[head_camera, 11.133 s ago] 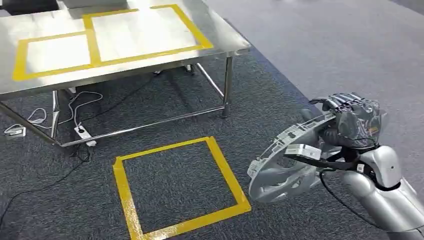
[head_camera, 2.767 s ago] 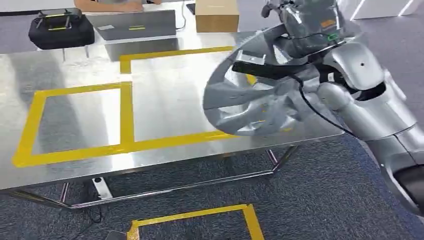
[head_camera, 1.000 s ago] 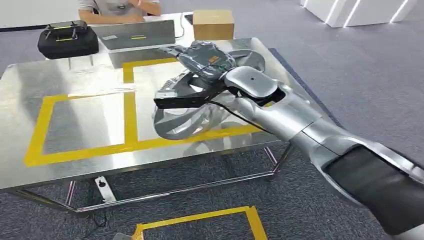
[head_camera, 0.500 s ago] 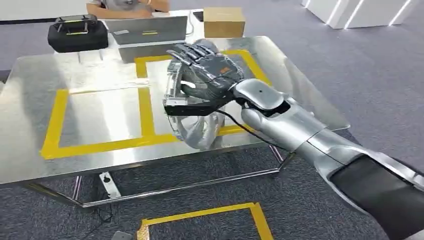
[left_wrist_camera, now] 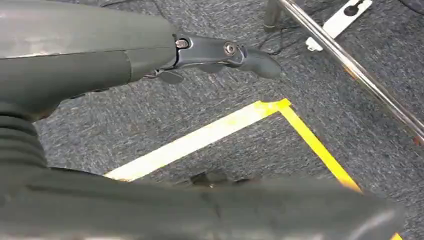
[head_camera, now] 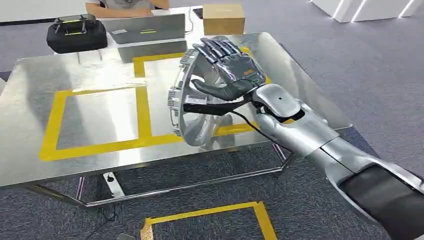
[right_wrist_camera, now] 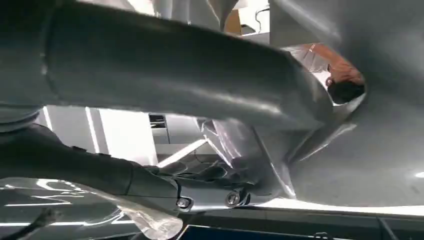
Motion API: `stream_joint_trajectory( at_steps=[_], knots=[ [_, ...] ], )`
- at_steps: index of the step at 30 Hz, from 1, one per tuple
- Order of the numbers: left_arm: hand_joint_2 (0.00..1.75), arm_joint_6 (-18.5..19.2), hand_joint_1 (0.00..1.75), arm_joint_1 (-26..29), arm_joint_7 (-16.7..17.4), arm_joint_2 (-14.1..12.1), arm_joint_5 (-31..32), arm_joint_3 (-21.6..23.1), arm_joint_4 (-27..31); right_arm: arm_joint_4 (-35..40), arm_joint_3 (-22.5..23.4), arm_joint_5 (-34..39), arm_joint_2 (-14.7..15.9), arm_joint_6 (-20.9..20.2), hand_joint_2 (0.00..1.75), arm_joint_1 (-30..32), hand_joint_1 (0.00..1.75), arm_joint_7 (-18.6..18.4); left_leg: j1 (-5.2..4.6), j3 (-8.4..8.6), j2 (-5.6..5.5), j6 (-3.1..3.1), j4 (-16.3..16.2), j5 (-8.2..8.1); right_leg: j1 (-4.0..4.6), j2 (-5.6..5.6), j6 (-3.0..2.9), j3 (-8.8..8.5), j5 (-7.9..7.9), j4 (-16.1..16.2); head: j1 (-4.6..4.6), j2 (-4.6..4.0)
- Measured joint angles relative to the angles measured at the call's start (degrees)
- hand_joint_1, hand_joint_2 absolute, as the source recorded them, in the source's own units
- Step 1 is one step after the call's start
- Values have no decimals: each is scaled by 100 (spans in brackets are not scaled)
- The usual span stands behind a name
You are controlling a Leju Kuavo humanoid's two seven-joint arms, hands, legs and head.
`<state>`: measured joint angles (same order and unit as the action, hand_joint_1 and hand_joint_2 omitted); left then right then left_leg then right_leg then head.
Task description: Take the parts from the cabinet and place them on the table.
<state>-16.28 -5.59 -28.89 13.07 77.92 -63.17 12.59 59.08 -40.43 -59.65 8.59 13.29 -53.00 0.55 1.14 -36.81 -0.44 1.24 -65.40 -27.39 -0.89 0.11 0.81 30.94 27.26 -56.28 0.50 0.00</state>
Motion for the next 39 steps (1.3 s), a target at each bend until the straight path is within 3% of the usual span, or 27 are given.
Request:
stream_joint_trajectory(
  at_steps=[1,2,3,5,7,8,10,11,12,13,14,16,17,18,21,22,23,24,26,27,28,29,31,32,33,37,39],
  knots=[
    [0,0,0,-2,-2,0,0,4,0,26,17,-9,2,0,0,8,0,2,21,225,11,12,513,224,-11,3,40,-2,29,-32,0,0],
    [0,0,0,-7,0,9,2,9,-2,35,28,-13,19,0,0,17,0,0,-19,312,8,6,657,101,31,11,94,35,62,-60,-11,0],
    [0,-2,0,-10,0,7,2,15,-4,37,55,-15,55,2,0,22,0,0,-13,285,-10,-74,673,135,23,22,126,56,63,-80,-6,0],
    [0,-2,0,9,0,7,2,39,-4,72,79,-20,72,9,0,73,0,-2,-44,269,-13,-145,660,124,3,20,182,42,39,-35,-15,0],
    [0,-4,0,6,0,13,4,46,-4,120,116,-24,107,33,0,133,0,-7,-2,286,-11,-242,721,167,-12,15,254,93,110,-71,-4,0],
    [0,-4,0,2,0,13,4,48,-4,131,138,-26,146,33,0,144,0,-11,-5,285,-13,-277,726,169,-9,9,267,191,258,-285,7,0],
    [0,-4,0,10,0,13,4,48,-4,133,151,-28,186,42,0,185,0,-20,-17,256,-15,-315,724,173,-10,8,288,673,701,-1236,22,0],
    [0,-4,0,23,0,13,4,48,-4,142,159,-28,192,48,0,211,0,-22,-28,252,-13,-318,723,171,-8,8,295,901,848,-1671,20,0],
    [0,-4,0,32,0,11,4,48,-4,149,159,-28,199,57,0,232,0,-22,-38,255,-10,-321,722,169,-8,8,291,1041,864,-1917,20,0],
    [0,-4,0,32,0,11,4,48,-4,153,159,-28,210,57,0,243,0,-20,-44,260,-11,-321,722,169,-8,8,277,1029,758,-1858,17,0],
    [0,-4,0,26,0,11,4,50,-4,159,159,-28,212,57,0,245,0,-20,-48,265,-13,-321,719,169,-3,8,255,892,524,-1548,22,0],
    [0,-4,0,21,0,11,4,57,-4,170,159,-28,223,61,0,240,0,-20,-58,279,-18,-319,720,168,23,5,176,413,26,-590,22,0],
    [0,-4,0,22,0,13,4,61,-7,175,164,-28,227,61,0,226,0,-20,-61,282,-23,-313,715,165,42,-7,115,224,-30,-178,22,0],
    [0,-4,0,21,0,15,4,68,-7,184,168,-28,227,63,0,207,0,-20,-95,257,-35,-273,697,152,51,-9,109,154,42,-46,13,0],
    [0,-4,0,25,0,18,7,76,-7,223,203,-39,227,164,0,214,0,-72,-57,267,-29,-166,739,199,82,23,76,122,-3,-54,17,0],
    [0,-13,0,23,0,13,7,79,-7,240,236,-41,227,243,0,245,0,-107,-56,261,-26,-137,715,164,19,9,32,82,-60,17,11,0],
    [0,-20,0,23,0,13,7,83,-7,273,278,-26,223,363,0,314,0,-147,-57,224,-16,-107,594,53,23,-6,21,65,-69,36,-7,0],
    [0,-22,0,22,0,13,7,85,-7,308,326,18,221,479,0,390,0,-177,-54,109,-14,-90,330,-133,21,-23,5,68,-70,37,-20,0],
    [0,-46,0,43,0,7,4,87,-7,451,560,363,178,713,0,648,0,-182,-39,-302,-11,-44,-612,-588,25,-44,-2,81,-65,31,-4,0],
    [0,-52,0,58,0,7,2,85,-7,494,652,484,148,743,0,731,0,-170,-39,-414,-10,-32,-876,-667,26,-44,-5,89,-63,27,-13,0],
    [0,-61,0,71,0,2,-2,85,-7,555,789,715,92,763,0,832,0,-147,-39,-440,-10,-30,-945,-610,26,-39,-6,92,-62,19,-13,0],
    [0,-68,0,69,0,0,-4,85,-7,603,877,914,59,765,0,888,0,-114,-38,-341,-9,-38,-748,-438,25,-27,-5,94,-61,9,-17,0],
    [0,-79,0,61,0,-2,-18,85,-7,697,1098,1615,-13,693,0,953,0,29,-39,86,-6,-71,150,47,25,-17,16,87,-42,-17,-15,0],
    [0,-83,0,63,0,-2,-22,85,-7,737,1244,1967,-68,642,0,977,0,90,-40,270,-4,-96,567,162,26,-15,38,98,-27,-32,-11,0],
    [0,-94,0,62,68,0,-17,85,-7,756,1397,2377,-127,545,0,1003,0,172,-60,333,-4,-113,684,90,87,-4,71,142,-9,-79,-19,0],
    [0,-122,0,162,164,-20,-11,87,-7,743,1889,4353,-359,214,0,1177,0,873,-53,302,-15,-248,722,113,55,2,179,157,-17,-51,13,0],
    [0,-129,0,168,164,-28,-11,87,-7,723,2070,4792,-413,122,0,1205,0,966,-38,315,-5,-313,743,131,39,-9,217,331,216,-344,46,0]
  ],
)
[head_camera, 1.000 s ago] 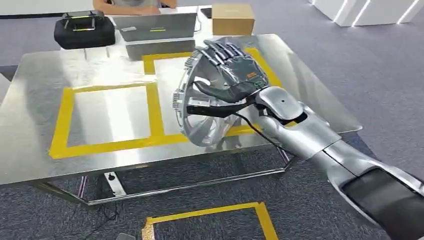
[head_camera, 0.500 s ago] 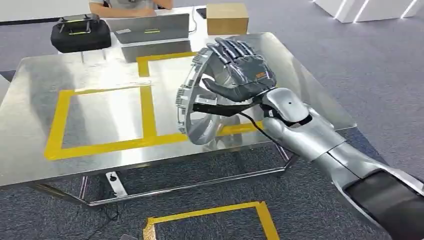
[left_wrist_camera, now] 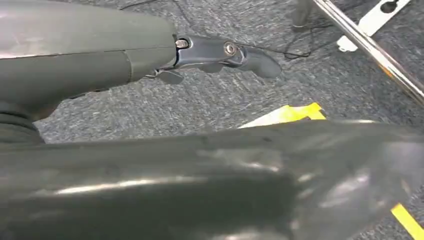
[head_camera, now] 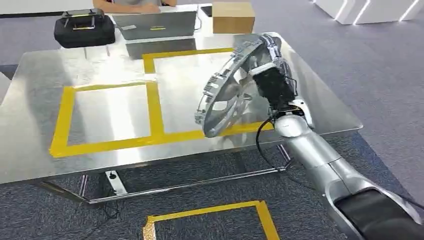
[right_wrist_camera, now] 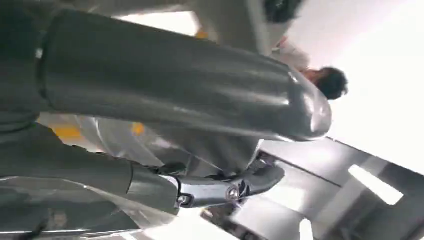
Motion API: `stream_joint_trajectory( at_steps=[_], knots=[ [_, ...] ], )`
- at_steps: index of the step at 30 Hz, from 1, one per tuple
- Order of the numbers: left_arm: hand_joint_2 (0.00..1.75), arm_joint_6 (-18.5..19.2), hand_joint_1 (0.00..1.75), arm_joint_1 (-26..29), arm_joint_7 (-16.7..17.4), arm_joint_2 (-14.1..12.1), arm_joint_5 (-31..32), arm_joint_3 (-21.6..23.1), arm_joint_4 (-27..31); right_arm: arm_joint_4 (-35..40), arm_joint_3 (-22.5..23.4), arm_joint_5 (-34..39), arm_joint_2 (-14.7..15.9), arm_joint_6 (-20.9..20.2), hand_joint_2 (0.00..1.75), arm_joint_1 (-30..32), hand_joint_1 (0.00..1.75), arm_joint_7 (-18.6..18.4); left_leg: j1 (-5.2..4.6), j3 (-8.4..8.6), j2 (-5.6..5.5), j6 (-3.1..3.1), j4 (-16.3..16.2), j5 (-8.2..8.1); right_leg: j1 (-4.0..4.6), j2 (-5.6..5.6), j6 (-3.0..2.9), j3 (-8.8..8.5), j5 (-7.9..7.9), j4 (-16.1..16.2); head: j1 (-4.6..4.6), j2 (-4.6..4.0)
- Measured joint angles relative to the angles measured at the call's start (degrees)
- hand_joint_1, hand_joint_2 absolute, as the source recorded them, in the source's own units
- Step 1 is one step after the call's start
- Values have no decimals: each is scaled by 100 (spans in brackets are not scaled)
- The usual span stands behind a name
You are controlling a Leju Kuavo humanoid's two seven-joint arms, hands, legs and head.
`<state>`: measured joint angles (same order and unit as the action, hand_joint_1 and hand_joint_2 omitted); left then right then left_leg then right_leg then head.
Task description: Take the parts from the cabinet and place them on the table.
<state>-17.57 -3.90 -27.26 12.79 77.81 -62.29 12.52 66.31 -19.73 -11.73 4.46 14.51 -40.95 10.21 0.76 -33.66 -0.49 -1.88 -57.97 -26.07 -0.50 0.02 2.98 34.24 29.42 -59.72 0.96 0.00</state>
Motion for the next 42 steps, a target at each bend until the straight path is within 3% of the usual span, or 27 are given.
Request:
stream_joint_trajectory(
  at_steps=[2,3,4,6,8,9,12,14,15,17,18,19,21,23,24,25,28,29,30,33,34,35,36,38,39,40,42],
  knots=[
    [0,-4,0,3,0,-4,0,0,0,-46,81,194,-37,-46,0,35,0,90,-6,-8,0,-25,-1,-5,-12,2,28,493,467,-1050,4,0],
    [0,-4,0,12,0,-9,0,0,0,-57,96,237,-37,-52,0,49,0,103,-7,-8,0,-27,-3,-6,-11,2,39,680,577,-1418,9,0],
    [0,-6,0,24,0,-15,0,0,0,-61,108,261,-41,-54,0,55,0,109,-7,-3,0,-27,-3,-7,-12,2,41,779,569,-1582,9,0],
    [0,-7,0,30,0,-17,0,0,0,-70,155,312,-52,-59,0,46,0,118,-7,10,-1,-23,-5,-10,-12,1,18,537,153,-1034,9,0],
    [0,-7,0,27,0,-9,0,0,0,-70,177,318,-57,-61,0,22,0,120,-7,27,-2,1,-5,-21,-11,-3,-32,-6,-304,46,9,0],
    [0,-7,0,23,0,-9,0,0,0,-72,175,318,-63,-68,0,11,0,126,-51,7,-3,39,-24,-38,17,-8,-44,-149,-203,278,4,0],
    [0,-7,0,30,0,-9,0,2,-2,-76,174,312,-83,-72,0,22,0,135,-29,15,1,125,2,-5,37,9,-102,-146,-242,263,2,0],
    [0,-9,0,29,0,-13,0,2,-2,-79,174,309,-83,-68,0,12,0,133,-20,2,2,193,-57,-69,-13,-7,-190,-170,-293,318,6,0],
    [0,-9,0,30,0,-13,0,2,-2,-81,174,320,-87,-65,0,11,0,133,-22,-78,7,221,-259,-234,-14,-5,-217,-170,-290,318,-26,0],
    [0,-9,0,30,0,-20,0,2,-2,-92,170,314,-89,-65,0,35,0,133,-13,-471,8,260,-1159,-702,-8,-4,-247,-160,-288,316,-22,0],
    [0,-9,0,34,0,-20,0,2,-2,-96,166,312,-92,-68,0,59,0,142,-16,-658,8,268,-1566,-847,-3,-2,-249,-155,-288,314,-26,0],
    [0,-9,0,39,0,-20,0,2,-2,-96,164,309,-92,-68,0,73,0,148,-17,-753,8,269,-1776,-874,2,3,-249,-159,-288,313,-24,0],
    [0,-9,0,43,0,-22,0,2,-2,-96,144,307,-94,-92,0,80,0,140,-21,-577,8,230,-1373,-515,18,19,-250,-175,-286,312,-24,0],
    [0,-9,0,42,0,-24,0,2,-2,-96,87,305,-103,-114,0,72,0,133,-45,-95,9,138,-350,-6,36,34,-246,-200,-279,312,-26,0],
    [0,-9,0,36,0,-33,0,2,-2,-96,58,305,-109,-140,0,72,0,129,-67,40,18,65,-83,-26,33,36,-239,-197,-273,312,-18,0],
    [0,-9,0,29,0,-35,2,2,-2,-100,13,290,-109,-174,0,43,0,125,-76,73,25,62,39,-45,73,62,-205,-161,-261,281,-15,0],
    [0,-9,0,33,-2,-42,9,13,-2,-105,-162,218,-139,-269,0,-33,0,124,-91,63,29,32,37,-32,43,60,-124,-163,-276,304,-15,0],
    [0,-7,0,30,-2,-35,20,22,-2,-107,-208,187,-151,-271,0,-42,0,122,-26,101,44,5,109,17,37,61,-99,-98,-229,262,-20,0],
    [0,-4,0,18,-2,-35,20,35,-2,-122,-252,161,-162,-262,0,-56,0,113,-30,113,44,-15,125,24,42,44,-66,-56,-115,124,0,0],
    [0,17,0,11,0,-22,65,48,-4,-264,-452,-264,-251,-37,0,-91,0,59,-25,93,47,-25,122,28,-6,40,6,526,492,-1134,22,0],
    [0,22,0,12,0,-24,72,50,-7,-319,-534,-397,-267,11,0,-105,0,43,-23,92,48,-25,121,28,-20,37,26,653,549,-1405,26,0],
    [0,24,0,13,0,-22,74,55,-9,-349,-590,-457,-277,37,0,-122,0,26,-18,96,48,-24,120,27,-33,27,37,647,473,-1398,22,0],
    [0,26,0,12,0,-22,81,57,-11,-374,-637,-543,-291,55,0,-157,0,11,-10,98,44,-19,119,28,-49,20,48,520,280,-1143,24,0],
    [0,37,0,14,2,-13,90,76,-20,-443,-764,-796,-336,109,0,-271,0,-52,5,108,29,26,110,23,-83,-2,57,-1,-199,-135,24,0],
    [0,55,0,9,-42,-11,87,90,-20,-485,-833,-983,-339,160,0,-328,0,-86,-2,104,25,69,95,18,-94,-10,68,-183,-186,255,26,0],
    [0,63,0,-13,-79,-6,87,98,-20,-498,-908,-1158,-367,190,0,-380,0,-149,-36,67,11,118,49,7,-64,26,-2,-257,-185,306,24,0],
    [0,74,0,-49,-83,13,85,109,-20,-514,-1013,-1363,-389,203,0,-443,0,-274,-19,58,9,184,73,48,-36,29,-62,-225,-200,276,15,0]
  ],
)
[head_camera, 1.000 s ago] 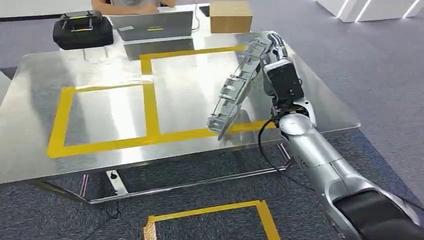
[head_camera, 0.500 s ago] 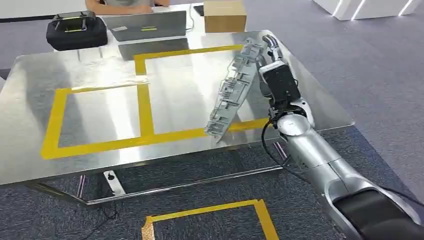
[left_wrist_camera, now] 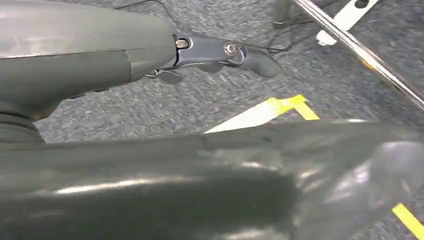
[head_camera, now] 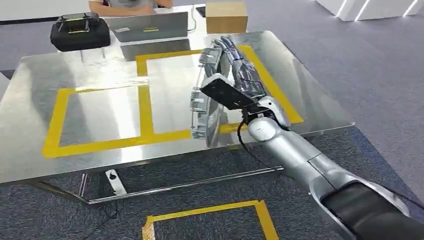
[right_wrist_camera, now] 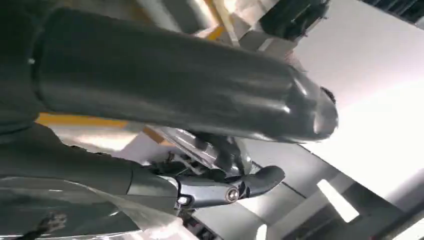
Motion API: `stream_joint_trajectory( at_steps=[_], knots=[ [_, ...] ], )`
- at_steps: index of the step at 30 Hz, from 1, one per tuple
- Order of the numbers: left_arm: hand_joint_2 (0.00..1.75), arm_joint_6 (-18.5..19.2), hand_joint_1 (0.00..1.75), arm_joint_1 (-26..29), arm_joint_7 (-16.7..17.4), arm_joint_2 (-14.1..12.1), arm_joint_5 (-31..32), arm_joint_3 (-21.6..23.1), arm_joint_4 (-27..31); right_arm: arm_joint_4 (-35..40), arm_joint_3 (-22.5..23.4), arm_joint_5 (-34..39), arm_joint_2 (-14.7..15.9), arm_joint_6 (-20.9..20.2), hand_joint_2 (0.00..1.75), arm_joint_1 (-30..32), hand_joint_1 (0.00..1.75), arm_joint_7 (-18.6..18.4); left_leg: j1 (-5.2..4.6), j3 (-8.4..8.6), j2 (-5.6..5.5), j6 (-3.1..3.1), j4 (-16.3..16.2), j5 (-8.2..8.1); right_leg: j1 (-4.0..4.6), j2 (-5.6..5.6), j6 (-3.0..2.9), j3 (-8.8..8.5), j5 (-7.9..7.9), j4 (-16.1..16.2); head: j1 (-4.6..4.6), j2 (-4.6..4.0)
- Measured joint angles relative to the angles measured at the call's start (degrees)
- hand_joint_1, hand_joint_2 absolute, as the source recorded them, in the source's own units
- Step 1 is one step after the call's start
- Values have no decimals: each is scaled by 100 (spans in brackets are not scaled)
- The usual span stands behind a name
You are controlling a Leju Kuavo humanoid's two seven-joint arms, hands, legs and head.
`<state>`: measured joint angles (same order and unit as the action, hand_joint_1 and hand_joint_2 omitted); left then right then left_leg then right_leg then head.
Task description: Take the parts from the cabinet and place them on the table.
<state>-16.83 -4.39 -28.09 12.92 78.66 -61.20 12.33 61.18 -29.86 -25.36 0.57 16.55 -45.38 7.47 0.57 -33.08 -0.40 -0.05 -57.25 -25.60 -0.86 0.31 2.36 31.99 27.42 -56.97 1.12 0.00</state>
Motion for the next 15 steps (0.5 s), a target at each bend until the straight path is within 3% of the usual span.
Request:
stream_joint_trajectory(
  at_steps=[2,3,4,6,7,8,9,11,12,13,15],
  knots=[
    [0,0,0,-32,4,13,0,11,0,-4,-63,-63,-9,-9,0,-65,0,-109,28,-13,2,65,-14,-28,-18,-3,-96,-6,-37,24,7,0],
    [0,-2,0,-40,4,17,2,18,0,-11,-89,-104,-13,-9,0,-83,0,-131,36,-54,12,88,-146,-144,-24,-10,-125,-5,-45,28,-11,0],
    [0,0,0,-47,4,20,2,24,0,-13,-113,-161,-24,-7,0,-81,0,-164,35,-185,13,101,-463,-348,-23,-9,-155,-2,-47,28,-20,0],
    [0,0,0,-52,4,17,2,26,0,-22,-153,-225,-24,7,0,-68,0,-177,35,-619,14,119,-1428,-787,-7,-8,-169,14,-46,25,-15,0],
    [0,0,0,-48,4,17,2,26,0,-24,-166,-245,-26,24,0,-55,0,-177,34,-783,14,116,-1781,-892,5,-7,-173,14,-43,24,-18,0],
    [0,2,0,-45,4,17,2,26,-2,-24,-177,-260,-26,42,0,-52,0,-177,33,-829,14,102,-1865,-847,15,-7,-177,7,-41,23,-15,0],
    [0,2,0,-46,4,17,0,28,-2,-26,-179,-269,-26,52,0,-53,0,-177,31,-748,14,76,-1689,-670,27,-6,-181,-4,-37,23,-18,0],
    [0,2,0,-46,4,17,0,31,-2,-26,-179,-271,-26,66,0,-56,0,-177,1,-322,14,-13,-749,-139,50,-4,-178,-29,-30,23,-15,0],
    [0,2,0,-46,4,17,0,31,-2,-26,-179,-271,-26,74,0,-53,0,-175,-26,-117,14,-78,-300,45,48,-3,-176,-29,-27,23,-18,0],
    [0,2,0,-57,4,17,0,31,-2,-26,-179,-271,-26,94,0,-50,0,-168,-47,-31,21,-104,-136,-27,101,4,-149,-9,-11,4,-15,0],
    [0,9,0,-59,4,24,2,37,-4,-24,-159,-238,-24,180,0,-45,0,-104,-54,-46,22,-91,-72,-49,81,4,-96,36,-29,3,-2,0]
  ],
)
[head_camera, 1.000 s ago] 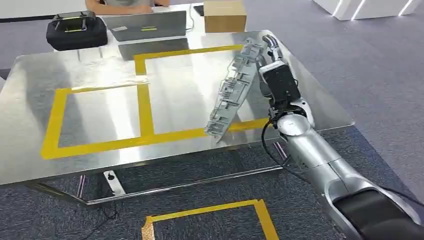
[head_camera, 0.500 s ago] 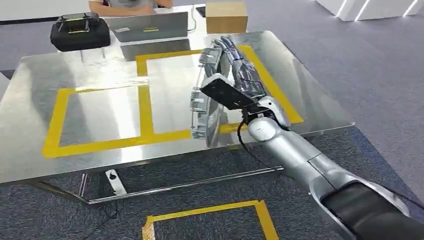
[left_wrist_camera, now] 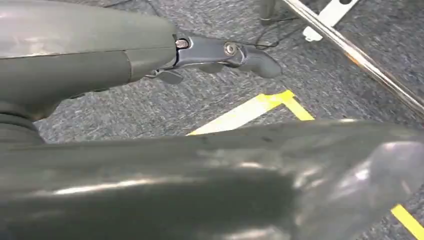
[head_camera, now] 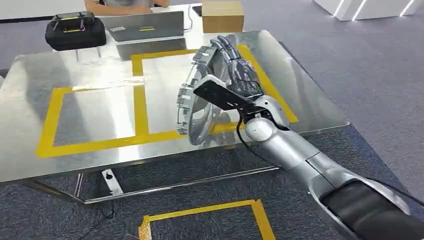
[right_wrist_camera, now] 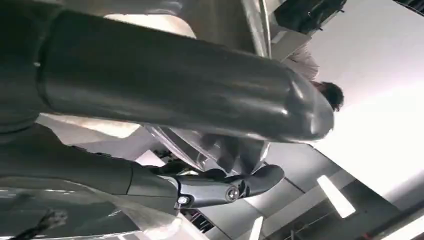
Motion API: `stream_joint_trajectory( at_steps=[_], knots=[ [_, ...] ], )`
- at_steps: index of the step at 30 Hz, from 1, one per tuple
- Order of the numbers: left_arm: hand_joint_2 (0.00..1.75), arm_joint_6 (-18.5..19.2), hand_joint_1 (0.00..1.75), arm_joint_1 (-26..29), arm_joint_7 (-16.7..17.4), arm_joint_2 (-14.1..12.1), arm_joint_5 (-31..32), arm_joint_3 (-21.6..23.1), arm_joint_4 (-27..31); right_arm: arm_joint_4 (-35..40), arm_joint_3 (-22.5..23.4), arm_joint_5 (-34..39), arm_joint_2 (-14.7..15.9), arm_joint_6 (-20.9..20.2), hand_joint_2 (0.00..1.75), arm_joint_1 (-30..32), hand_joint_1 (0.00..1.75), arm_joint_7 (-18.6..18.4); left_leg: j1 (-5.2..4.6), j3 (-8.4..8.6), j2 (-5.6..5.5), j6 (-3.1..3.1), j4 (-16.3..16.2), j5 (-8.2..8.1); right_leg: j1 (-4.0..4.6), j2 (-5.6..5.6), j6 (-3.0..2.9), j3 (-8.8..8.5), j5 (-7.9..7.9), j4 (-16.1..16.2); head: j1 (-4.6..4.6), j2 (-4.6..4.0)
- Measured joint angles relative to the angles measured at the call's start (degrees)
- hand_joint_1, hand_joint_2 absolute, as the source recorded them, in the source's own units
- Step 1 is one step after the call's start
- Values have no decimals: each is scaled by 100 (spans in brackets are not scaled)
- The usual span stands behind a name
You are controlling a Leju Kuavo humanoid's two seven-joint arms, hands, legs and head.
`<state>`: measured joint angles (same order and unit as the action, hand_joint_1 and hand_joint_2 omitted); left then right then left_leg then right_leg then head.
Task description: Take the parts from the cabinet and place them on the table.
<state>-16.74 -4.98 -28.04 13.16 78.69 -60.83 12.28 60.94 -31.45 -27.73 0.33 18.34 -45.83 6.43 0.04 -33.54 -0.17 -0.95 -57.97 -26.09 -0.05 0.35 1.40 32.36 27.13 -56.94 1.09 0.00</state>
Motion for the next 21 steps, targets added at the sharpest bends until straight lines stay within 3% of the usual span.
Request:
stream_joint_trajectory(
  at_steps=[2,4,6,7,8,9,10,12,13,14,16,18,19,21],
  knots=[
    [0,9,0,13,39,6,26,11,-2,50,100,193,-2,113,0,81,0,163,28,23,-10,-43,57,23,5,-18,65,-21,15,14,-6,0],
    [0,11,0,15,155,7,59,46,-7,109,227,374,0,111,0,182,0,278,54,32,-2,-83,82,48,-12,-17,127,153,244,-275,33,0],
    [0,13,0,56,140,5,70,57,-9,111,310,327,0,109,0,310,0,448,51,18,2,-107,82,44,-33,-16,168,613,679,-1224,46,0],
    [0,20,0,81,129,-4,68,59,-9,109,306,174,9,131,0,357,0,470,51,16,5,-109,80,42,-37,-16,190,800,798,-1599,55,0],
    [0,31,0,109,127,-13,70,68,-9,109,300,-1,41,135,0,361,0,465,51,19,6,-110,79,41,-53,-16,205,895,788,-1763,52,0],
    [0,41,0,127,120,-20,70,76,-9,109,293,-156,66,124,0,346,0,443,52,24,5,-109,77,41,-63,-18,213,855,655,-1656,48,0],
    [0,57,0,129,72,-22,68,87,-9,111,271,-338,90,89,0,312,0,406,56,24,4,-104,70,37,-74,-24,214,707,435,-1332,57,0],
    [0,87,0,93,15,-11,70,109,-9,179,199,-536,157,-110,0,194,0,327,58,22,-3,-72,41,18,-99,-46,201,203,-36,-307,55,0],
    [0,94,0,69,15,-11,79,120,-9,212,175,-579,188,-251,0,136,0,315,17,-1,-7,-30,8,-2,-79,-47,189,70,48,-51,55,0],
    [0,96,0,50,15,-11,105,140,-9,268,127,-599,190,-347,0,120,0,323,16,-19,-11,8,-11,-4,-79,-21,122,29,20,-35,33,0],
    [0,105,0,32,15,-9,114,153,-9,339,48,-636,219,-503,0,134,0,389,38,-15,-8,66,8,29,-46,-11,72,49,12,-52,48,0],
    [0,127,0,30,13,-13,125,179,-9,398,-20,-704,238,-691,0,91,0,476,48,-21,-4,130,-40,-36,-96,-16,-11,30,-32,-10,48,0],
    [0,131,0,29,11,-13,129,192,-9,413,-66,-737,240,-741,0,73,0,494,47,-91,-3,153,-224,-186,-95,-14,-49,27,-29,-10,22,0],
    [0,144,0,17,11,-22,131,208,-9,422,-149,-770,240,-765,0,85,0,527,54,-489,-2,191,-1130,-648,-90,-15,-67,35,-29,-11,20,0]
  ],
)
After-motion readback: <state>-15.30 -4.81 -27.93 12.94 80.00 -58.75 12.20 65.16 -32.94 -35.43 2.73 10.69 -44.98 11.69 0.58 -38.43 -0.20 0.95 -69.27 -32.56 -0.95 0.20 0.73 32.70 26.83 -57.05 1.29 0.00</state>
